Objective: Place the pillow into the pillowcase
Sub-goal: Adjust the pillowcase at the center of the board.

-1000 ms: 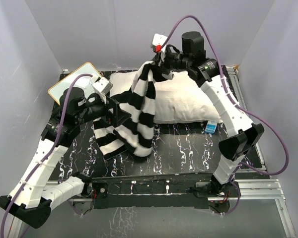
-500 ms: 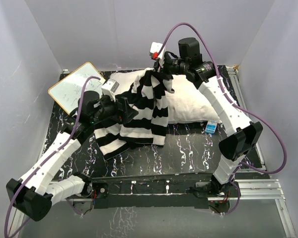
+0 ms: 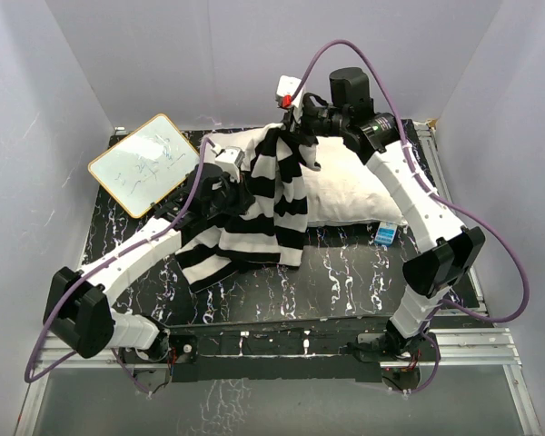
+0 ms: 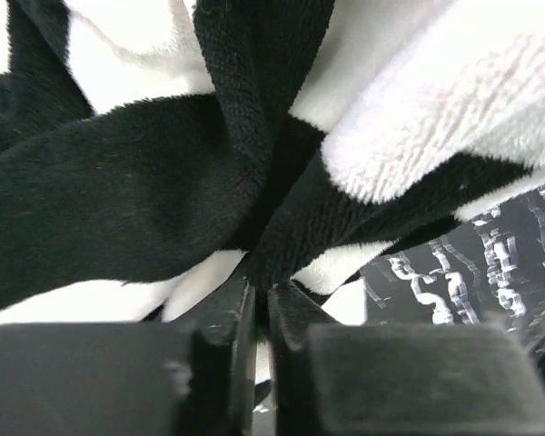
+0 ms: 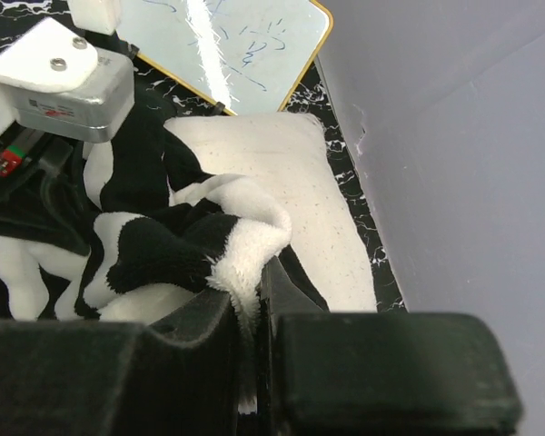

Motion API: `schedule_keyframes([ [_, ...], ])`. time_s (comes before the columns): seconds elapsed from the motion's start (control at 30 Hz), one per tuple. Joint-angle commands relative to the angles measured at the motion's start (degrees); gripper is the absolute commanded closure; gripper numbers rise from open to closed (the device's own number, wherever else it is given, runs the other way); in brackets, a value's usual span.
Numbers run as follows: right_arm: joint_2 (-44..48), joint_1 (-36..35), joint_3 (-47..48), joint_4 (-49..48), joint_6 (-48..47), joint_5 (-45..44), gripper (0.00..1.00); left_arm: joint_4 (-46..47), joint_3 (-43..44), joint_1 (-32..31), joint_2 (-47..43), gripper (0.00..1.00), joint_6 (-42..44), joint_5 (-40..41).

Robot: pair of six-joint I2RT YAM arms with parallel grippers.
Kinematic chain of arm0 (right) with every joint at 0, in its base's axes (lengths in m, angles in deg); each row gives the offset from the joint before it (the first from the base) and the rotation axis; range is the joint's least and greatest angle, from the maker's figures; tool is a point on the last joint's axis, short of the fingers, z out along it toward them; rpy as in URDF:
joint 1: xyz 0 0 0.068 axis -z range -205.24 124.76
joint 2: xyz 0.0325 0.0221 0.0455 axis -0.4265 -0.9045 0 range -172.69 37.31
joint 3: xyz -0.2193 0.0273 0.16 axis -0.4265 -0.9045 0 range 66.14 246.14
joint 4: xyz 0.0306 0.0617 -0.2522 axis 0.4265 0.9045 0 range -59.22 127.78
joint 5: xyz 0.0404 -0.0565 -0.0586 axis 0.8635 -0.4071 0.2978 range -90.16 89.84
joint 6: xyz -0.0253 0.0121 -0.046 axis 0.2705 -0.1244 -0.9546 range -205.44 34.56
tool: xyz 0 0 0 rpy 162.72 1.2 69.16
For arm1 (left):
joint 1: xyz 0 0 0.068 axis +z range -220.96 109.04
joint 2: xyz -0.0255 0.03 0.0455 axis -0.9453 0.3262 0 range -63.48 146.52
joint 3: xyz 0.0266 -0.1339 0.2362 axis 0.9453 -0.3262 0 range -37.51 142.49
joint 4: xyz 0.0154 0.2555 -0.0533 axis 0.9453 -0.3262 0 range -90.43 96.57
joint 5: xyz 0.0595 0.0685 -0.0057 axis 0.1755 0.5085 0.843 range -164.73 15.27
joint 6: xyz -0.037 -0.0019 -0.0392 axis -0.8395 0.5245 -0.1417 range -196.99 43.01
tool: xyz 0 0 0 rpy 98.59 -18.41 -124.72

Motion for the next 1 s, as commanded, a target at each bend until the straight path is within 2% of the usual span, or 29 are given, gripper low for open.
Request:
schedule_keyframes([
  [0.0, 4.24, 0.27, 0.02, -1.85, -0.79, -1.37, 0.92, -2.39, 3.86, 0.53, -6.9, 1.0, 4.29, 4.32],
  [0.2, 3.61, 0.32, 1.96, -1.61, -1.08, -2.39, 0.92, -11.53, 5.32, 2.81, -19.87, 1.0, 9.21, 9.87],
  [0.37, 1.7, -0.34, 3.96, -1.58, -0.19, 0.94, 0.92, -20.3, 9.93, 2.82, -23.02, 1.0, 11.2, 10.94],
  [0.5, -1.58, -3.77, 6.97, -2.16, -0.16, 0.84, 0.92, -25.89, 13.61, 2.82, -25.74, 1.0, 14.18, 13.71],
  [0.6, -7.33, -7.64, 13.39, -4.05, 0.8, -0.75, 0.92, -29.63, 16.91, 2.79, -27.14, 1.0, 17.32, 20.07],
  [0.67, -13.82, -9.71, 20.19, -8.59, 3.89, -2.76, 0.92, -31.76, 19.63, 2.8, -26.8, 1.0, 18.93, 25.16],
  [0.83, -27.91, -11.05, 43.08, -23.3, 13.47, -11.11, 0.92, -36.26, 29.93, 2.79, -25.23, 1.0, 22.06, 35.66],
  [0.9, -30.01, -11.1, 47.09, -24.83, 16.03, -10.94, 0.92, -37.12, 34.77, 2.81, -25.47, 1.0, 22.59, 34.84],
  [0.97, -30.23, -10.84, 46.14, -23.95, 16.88, -9.04, 0.92, -37.5, 38.45, 2.79, -25.45, 1.0, 22.07, 30.49],
])
